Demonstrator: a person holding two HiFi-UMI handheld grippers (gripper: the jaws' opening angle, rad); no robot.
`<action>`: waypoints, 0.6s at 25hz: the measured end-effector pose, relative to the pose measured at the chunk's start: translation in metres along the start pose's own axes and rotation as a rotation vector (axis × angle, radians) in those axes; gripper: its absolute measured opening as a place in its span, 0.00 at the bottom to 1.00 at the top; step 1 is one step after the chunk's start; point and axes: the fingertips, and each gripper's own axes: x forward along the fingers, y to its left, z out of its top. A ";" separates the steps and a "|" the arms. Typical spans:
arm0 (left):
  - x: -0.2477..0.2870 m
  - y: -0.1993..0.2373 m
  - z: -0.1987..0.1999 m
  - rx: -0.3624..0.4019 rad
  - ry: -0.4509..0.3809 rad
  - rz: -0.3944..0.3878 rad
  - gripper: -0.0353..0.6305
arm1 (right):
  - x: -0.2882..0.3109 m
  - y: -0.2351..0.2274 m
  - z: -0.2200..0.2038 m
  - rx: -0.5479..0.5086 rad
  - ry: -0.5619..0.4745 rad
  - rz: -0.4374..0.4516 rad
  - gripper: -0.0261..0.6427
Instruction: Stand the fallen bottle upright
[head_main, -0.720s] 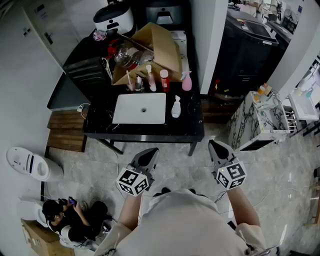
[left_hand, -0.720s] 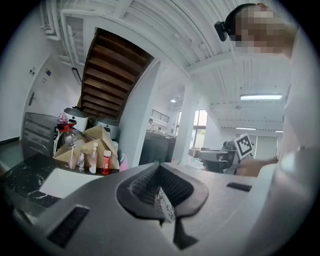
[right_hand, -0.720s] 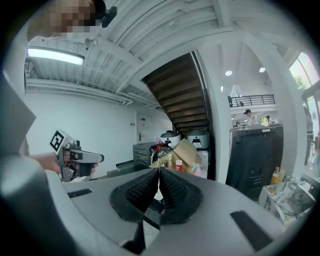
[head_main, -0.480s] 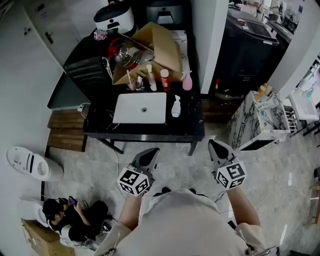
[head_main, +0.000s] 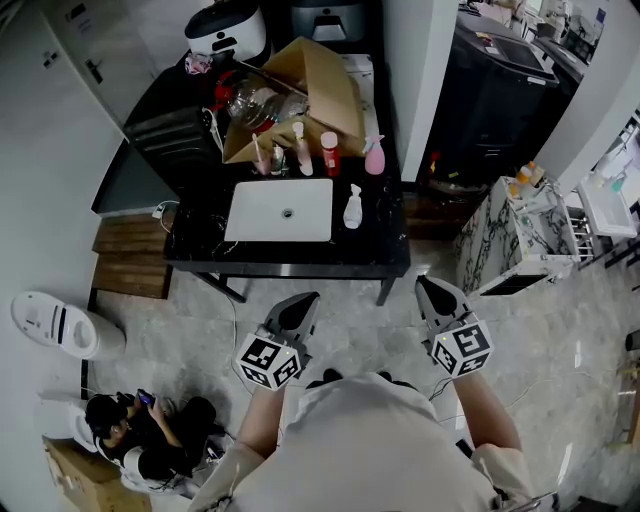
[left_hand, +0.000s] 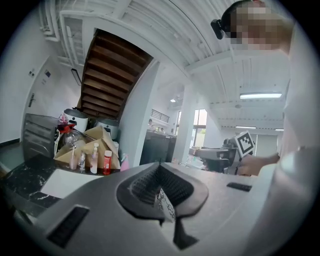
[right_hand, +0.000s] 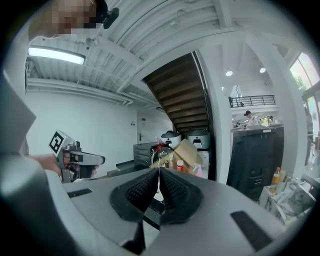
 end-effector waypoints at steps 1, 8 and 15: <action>-0.001 0.000 0.000 0.002 -0.001 0.000 0.06 | 0.000 0.001 0.000 0.000 -0.001 -0.002 0.09; -0.012 0.006 -0.002 0.011 -0.004 -0.014 0.08 | 0.006 0.017 -0.004 0.011 0.003 0.002 0.09; -0.026 0.016 -0.002 0.020 -0.010 -0.029 0.15 | 0.016 0.037 -0.009 0.007 0.022 -0.003 0.09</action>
